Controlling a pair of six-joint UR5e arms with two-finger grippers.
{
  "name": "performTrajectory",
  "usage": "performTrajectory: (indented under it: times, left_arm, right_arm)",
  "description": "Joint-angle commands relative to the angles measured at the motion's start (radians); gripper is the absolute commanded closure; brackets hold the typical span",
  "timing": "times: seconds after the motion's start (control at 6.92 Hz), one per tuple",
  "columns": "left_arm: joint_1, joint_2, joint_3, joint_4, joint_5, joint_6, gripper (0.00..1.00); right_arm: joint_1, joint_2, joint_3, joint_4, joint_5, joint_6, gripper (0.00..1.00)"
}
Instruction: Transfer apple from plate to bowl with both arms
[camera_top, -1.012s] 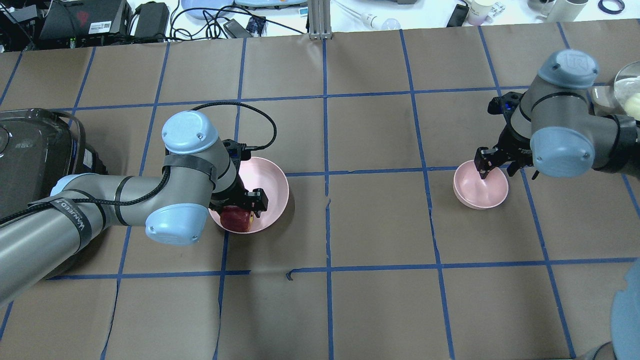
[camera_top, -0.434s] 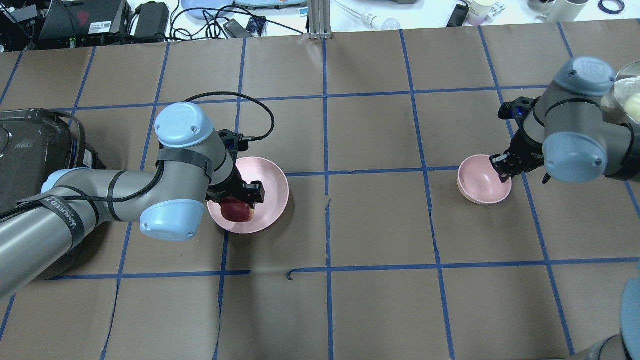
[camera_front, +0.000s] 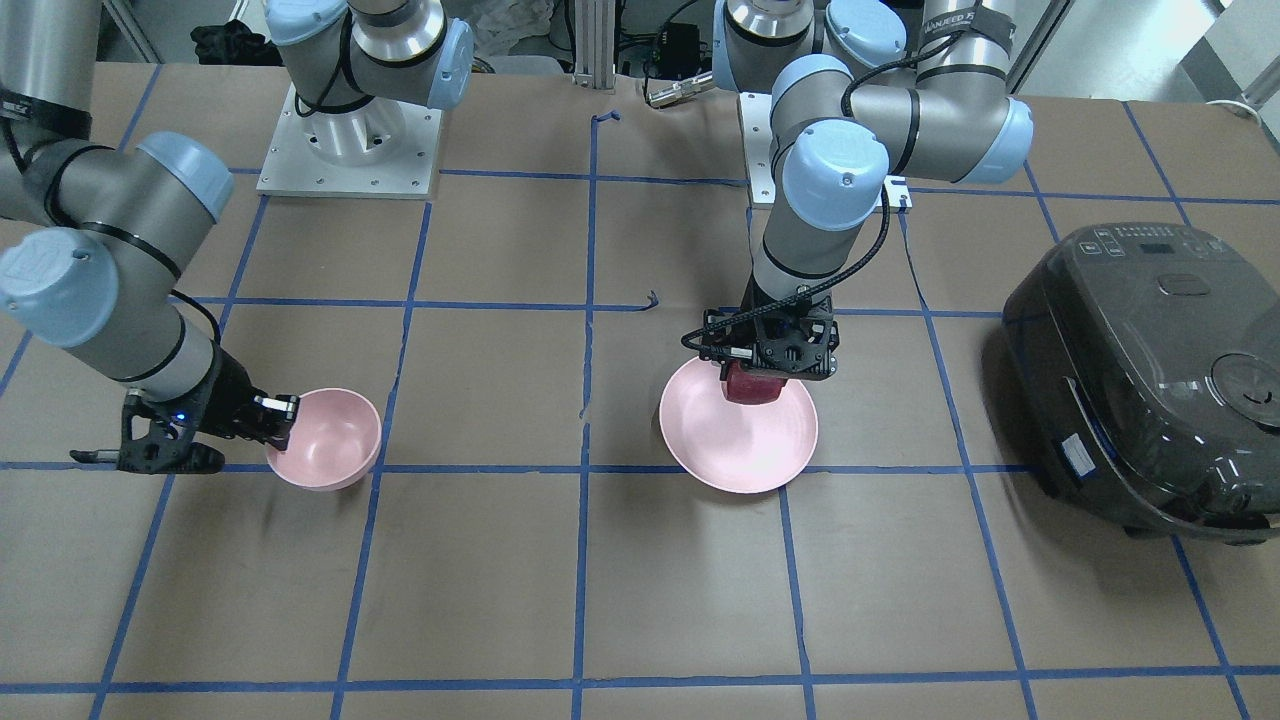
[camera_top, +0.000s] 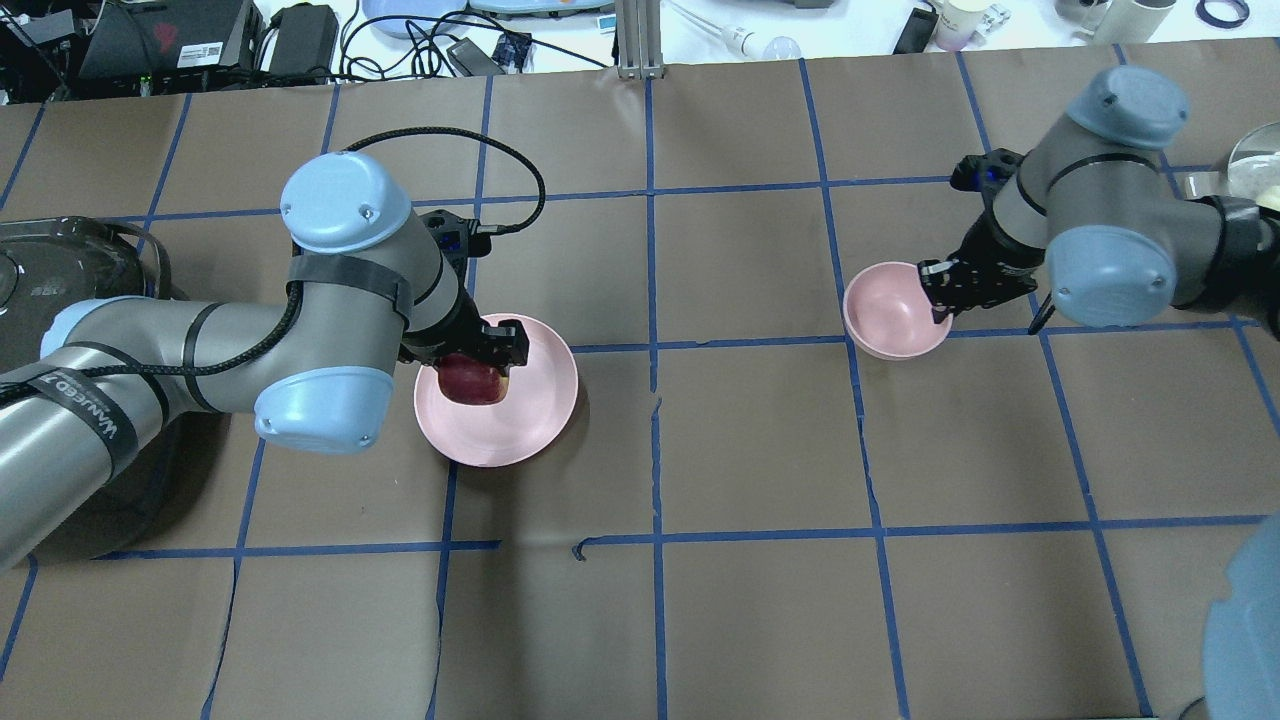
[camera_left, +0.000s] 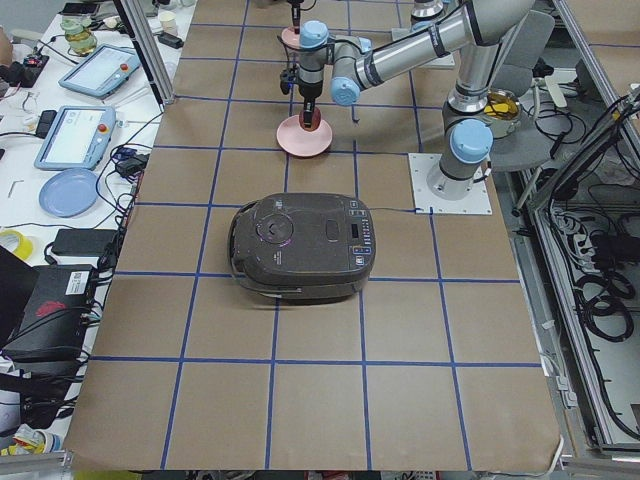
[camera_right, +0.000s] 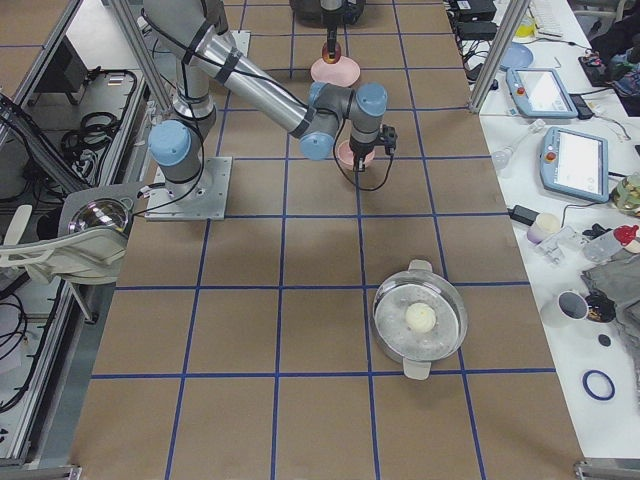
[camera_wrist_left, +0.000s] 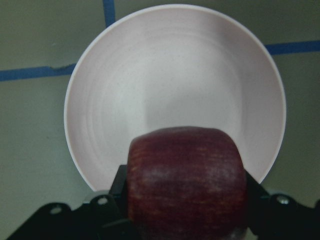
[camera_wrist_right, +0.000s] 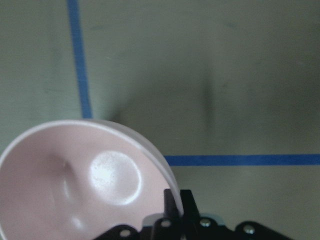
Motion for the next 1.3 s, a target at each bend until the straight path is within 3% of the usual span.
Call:
performTrajectory:
  times: [0.0, 0.14, 0.29, 0.43, 0.58, 0.72, 1.01, 1.16]
  left_arm:
    - [0.015, 0.033, 0.157, -0.211, 0.0, 0.007, 0.95]
    - [0.015, 0.022, 0.213, -0.244, -0.011, -0.004, 0.95]
    - [0.015, 0.021, 0.212, -0.244, -0.058, -0.011, 0.96]
    - [0.01, 0.022, 0.209, -0.244, -0.072, -0.028, 0.97]
    - [0.001, 0.01, 0.201, -0.244, -0.122, -0.08, 1.0]
    - [0.001, 0.002, 0.201, -0.24, -0.126, -0.115, 1.0]
    - [-0.002, -0.001, 0.2, -0.24, -0.162, -0.134, 1.0]
    - [-0.005, -0.011, 0.201, -0.231, -0.235, -0.216, 1.0]
  right_arm:
    - [0.213, 0.023, -0.011, -0.003, 0.014, 0.312, 1.0]
    - [0.262, 0.027, -0.001, 0.011, 0.0, 0.396, 1.0]
    - [0.263, 0.028, 0.008, 0.005, -0.002, 0.394, 0.63]
    - [0.266, 0.023, 0.008, 0.002, -0.005, 0.418, 0.01]
    - [0.266, 0.012, -0.002, -0.001, -0.008, 0.42, 0.0]
    - [0.263, -0.009, -0.052, 0.018, -0.113, 0.402, 0.0]
    - [0.261, -0.131, -0.169, 0.262, -0.169, 0.399, 0.0]
    - [0.257, -0.179, -0.273, 0.425, -0.174, 0.397, 0.0]
